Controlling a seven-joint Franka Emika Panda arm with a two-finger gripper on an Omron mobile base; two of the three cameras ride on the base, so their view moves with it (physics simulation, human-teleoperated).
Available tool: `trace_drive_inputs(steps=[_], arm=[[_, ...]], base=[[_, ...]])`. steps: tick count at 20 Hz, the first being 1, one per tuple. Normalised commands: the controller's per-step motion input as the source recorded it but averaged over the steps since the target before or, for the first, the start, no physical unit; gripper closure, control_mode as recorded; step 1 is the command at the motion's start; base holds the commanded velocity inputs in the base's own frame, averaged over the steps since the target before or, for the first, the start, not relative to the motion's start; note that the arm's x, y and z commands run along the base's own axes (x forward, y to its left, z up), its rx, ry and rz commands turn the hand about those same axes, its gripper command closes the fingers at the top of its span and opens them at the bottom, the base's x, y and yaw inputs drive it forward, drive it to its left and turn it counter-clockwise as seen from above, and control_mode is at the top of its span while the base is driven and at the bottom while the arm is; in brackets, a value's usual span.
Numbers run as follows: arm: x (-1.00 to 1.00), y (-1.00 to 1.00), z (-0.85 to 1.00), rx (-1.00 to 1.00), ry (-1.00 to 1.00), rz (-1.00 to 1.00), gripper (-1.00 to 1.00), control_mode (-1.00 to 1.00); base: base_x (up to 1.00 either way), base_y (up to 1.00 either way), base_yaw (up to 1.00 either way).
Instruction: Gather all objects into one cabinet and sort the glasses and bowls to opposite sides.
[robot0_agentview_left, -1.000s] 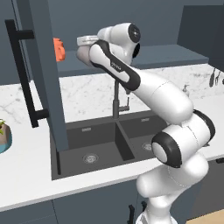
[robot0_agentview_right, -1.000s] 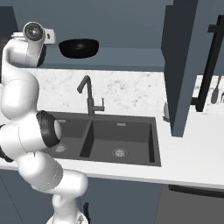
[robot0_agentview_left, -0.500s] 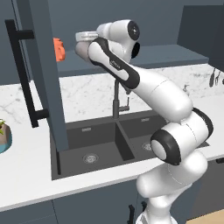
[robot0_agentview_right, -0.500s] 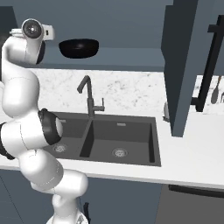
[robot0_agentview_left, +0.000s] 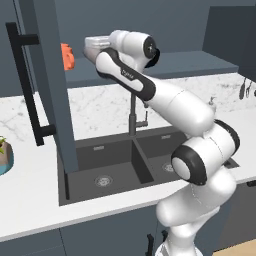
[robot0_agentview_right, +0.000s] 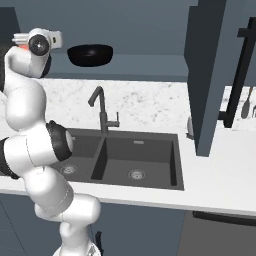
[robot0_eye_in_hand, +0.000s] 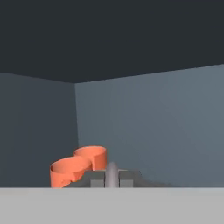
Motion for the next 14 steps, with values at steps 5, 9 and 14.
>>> trace_drive_inputs(steps=[5,9,14], arm=[[0.07,0.00,-0.31,0.16,-0.14,0.00,1.00,-1.00],[-0.01,-0.01,-0.32,0.16,-0.03,0.00,1.00,-1.00],[-0.18,-0.18,-0.08,0.11,0.00,0.00,1.00,-1.00]], base=[[0.00,0.00,0.00],[0.00,0.00,0.00],[0.00,0.00,0.00]])
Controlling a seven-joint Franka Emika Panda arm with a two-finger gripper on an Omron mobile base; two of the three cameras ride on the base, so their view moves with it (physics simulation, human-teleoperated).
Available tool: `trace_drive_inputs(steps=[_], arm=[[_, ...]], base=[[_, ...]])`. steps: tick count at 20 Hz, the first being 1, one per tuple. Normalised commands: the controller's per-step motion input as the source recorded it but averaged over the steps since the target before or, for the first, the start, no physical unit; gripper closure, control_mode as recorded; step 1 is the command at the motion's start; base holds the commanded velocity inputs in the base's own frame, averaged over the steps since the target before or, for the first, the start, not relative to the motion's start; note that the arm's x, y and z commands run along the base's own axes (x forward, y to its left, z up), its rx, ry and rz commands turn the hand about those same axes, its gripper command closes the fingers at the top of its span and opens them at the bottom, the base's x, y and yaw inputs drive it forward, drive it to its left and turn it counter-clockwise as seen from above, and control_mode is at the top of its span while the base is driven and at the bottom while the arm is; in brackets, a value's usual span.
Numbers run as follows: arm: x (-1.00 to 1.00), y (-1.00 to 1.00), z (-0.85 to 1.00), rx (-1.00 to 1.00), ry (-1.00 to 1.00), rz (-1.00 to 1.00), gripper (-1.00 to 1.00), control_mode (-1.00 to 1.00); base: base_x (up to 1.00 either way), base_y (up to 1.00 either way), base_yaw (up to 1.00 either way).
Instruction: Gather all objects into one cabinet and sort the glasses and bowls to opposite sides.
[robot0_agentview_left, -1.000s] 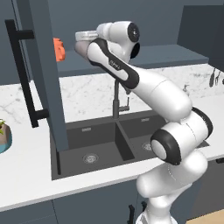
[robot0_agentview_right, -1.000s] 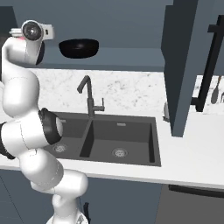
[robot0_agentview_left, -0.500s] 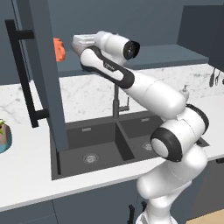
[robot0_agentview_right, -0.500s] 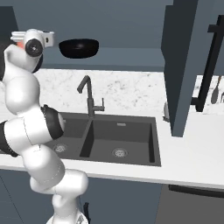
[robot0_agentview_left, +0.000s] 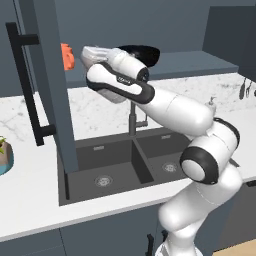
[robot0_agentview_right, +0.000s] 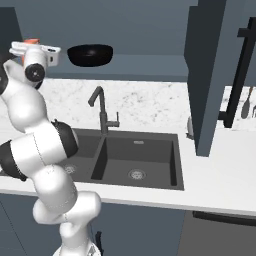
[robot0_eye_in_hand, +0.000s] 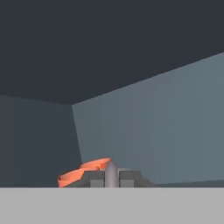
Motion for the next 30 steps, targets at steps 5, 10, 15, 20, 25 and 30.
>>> trace_drive_inputs(steps=[5,10,15,20,25,30], arm=[[-0.30,-0.26,-0.02,-0.01,0.01,0.00,1.00,-1.00],[-0.25,-0.17,-0.25,-0.13,0.02,0.00,1.00,-1.00],[-0.11,-0.02,-0.12,-0.16,0.05,0.00,1.00,-1.00],[0.00,0.13,0.00,-0.15,0.11,0.00,1.00,-1.00],[-0.13,0.20,-0.07,-0.18,0.19,0.00,1.00,-1.00],[-0.20,0.16,-0.16,-0.14,0.12,0.01,1.00,-1.00]], base=[[0.00,0.00,0.00],[0.00,0.00,0.00],[0.00,0.00,0.00],[0.00,0.00,0.00],[0.00,0.00,0.00],[0.00,0.00,0.00]])
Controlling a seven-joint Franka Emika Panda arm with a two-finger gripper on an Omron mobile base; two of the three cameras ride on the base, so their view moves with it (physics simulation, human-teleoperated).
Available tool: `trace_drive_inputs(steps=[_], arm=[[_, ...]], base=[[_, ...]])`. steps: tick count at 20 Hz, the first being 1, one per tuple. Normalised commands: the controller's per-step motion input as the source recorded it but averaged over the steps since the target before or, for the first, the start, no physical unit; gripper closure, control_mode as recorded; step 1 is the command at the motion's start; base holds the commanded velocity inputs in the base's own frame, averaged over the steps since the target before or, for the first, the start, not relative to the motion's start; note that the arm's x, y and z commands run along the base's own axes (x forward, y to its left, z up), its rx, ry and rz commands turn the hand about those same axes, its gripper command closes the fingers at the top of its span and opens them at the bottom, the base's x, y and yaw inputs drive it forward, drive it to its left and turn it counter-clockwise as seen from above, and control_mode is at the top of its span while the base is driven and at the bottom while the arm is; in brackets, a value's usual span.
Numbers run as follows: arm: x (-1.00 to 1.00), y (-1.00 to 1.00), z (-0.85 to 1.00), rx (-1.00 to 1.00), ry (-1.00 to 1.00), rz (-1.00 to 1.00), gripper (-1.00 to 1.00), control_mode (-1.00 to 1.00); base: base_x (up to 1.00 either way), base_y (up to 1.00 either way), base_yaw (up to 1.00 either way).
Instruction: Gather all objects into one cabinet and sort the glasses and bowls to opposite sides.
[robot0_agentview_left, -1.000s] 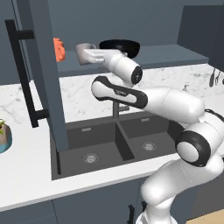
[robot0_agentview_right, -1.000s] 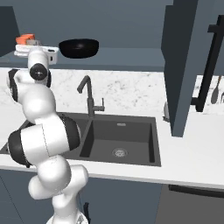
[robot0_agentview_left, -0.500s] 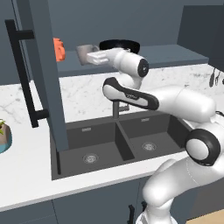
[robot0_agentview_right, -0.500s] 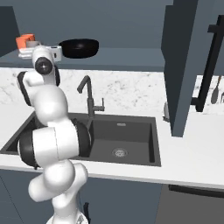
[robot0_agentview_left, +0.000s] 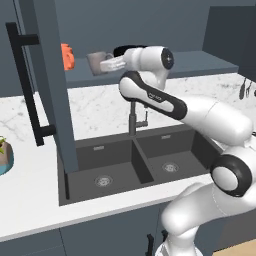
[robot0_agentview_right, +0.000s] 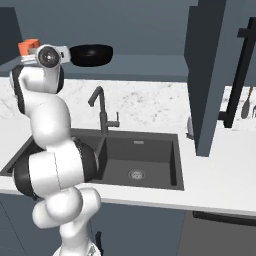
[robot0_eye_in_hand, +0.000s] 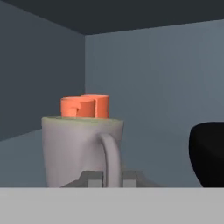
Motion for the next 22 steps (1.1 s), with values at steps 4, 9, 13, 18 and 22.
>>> trace_drive_inputs(steps=[4,9,13,18,22], arm=[[-0.25,0.19,-0.25,-0.09,0.04,0.05,1.00,-1.00],[-0.01,0.42,-0.07,-0.02,0.00,0.11,1.00,-1.00],[0.05,0.45,-0.03,0.00,0.00,0.09,1.00,-1.00],[0.11,0.35,0.00,0.03,0.00,0.05,1.00,-1.00],[0.16,0.22,0.00,0.05,0.00,0.00,1.00,-1.00]], base=[[0.00,0.00,0.00],[0.00,0.00,0.00],[0.00,0.00,0.00],[0.00,0.00,0.00],[0.00,0.00,0.00]])
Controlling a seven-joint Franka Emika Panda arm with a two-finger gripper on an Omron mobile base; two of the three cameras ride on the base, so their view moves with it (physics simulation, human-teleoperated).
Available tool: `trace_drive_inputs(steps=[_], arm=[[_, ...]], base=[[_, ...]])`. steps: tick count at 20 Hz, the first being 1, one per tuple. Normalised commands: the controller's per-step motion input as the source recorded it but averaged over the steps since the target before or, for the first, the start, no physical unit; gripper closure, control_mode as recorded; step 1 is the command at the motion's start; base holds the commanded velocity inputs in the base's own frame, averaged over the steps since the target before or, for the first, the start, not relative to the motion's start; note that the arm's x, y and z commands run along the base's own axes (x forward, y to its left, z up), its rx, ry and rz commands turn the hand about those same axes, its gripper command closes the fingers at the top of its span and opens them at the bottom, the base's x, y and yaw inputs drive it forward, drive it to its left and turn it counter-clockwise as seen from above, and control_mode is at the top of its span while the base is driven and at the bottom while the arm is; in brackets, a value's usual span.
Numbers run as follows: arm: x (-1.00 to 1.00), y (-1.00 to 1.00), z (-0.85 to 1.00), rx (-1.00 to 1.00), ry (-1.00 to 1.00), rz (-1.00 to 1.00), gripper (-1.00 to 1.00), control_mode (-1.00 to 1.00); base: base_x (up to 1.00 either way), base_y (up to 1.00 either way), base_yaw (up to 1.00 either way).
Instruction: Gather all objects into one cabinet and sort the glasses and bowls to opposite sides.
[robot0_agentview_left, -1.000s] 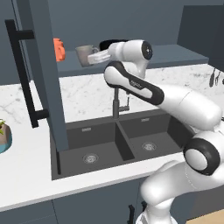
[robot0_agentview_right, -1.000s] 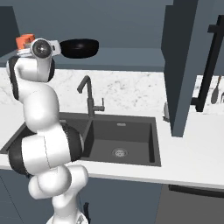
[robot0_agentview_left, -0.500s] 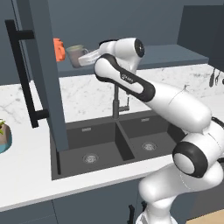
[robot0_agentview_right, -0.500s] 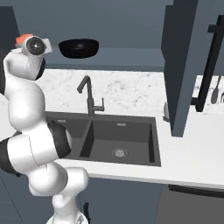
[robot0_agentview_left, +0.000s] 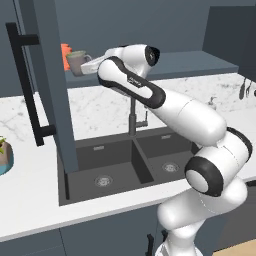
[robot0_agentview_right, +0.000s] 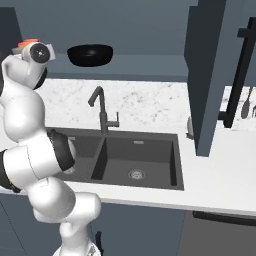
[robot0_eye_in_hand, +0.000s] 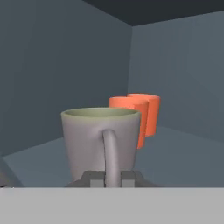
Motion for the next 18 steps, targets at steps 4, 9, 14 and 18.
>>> trace_drive_inputs(steps=[4,9,14,18], arm=[[0.15,0.34,-0.02,0.01,0.00,0.00,1.00,-1.00],[0.01,0.42,-0.08,0.00,0.00,0.00,1.00,-1.00],[0.23,0.12,0.00,0.00,0.00,0.00,1.00,-1.00],[0.12,0.00,-0.01,0.10,0.00,0.00,1.00,-1.00]], base=[[0.00,0.00,0.00],[0.00,0.00,0.00],[0.00,0.00,0.00],[0.00,0.00,0.00]])
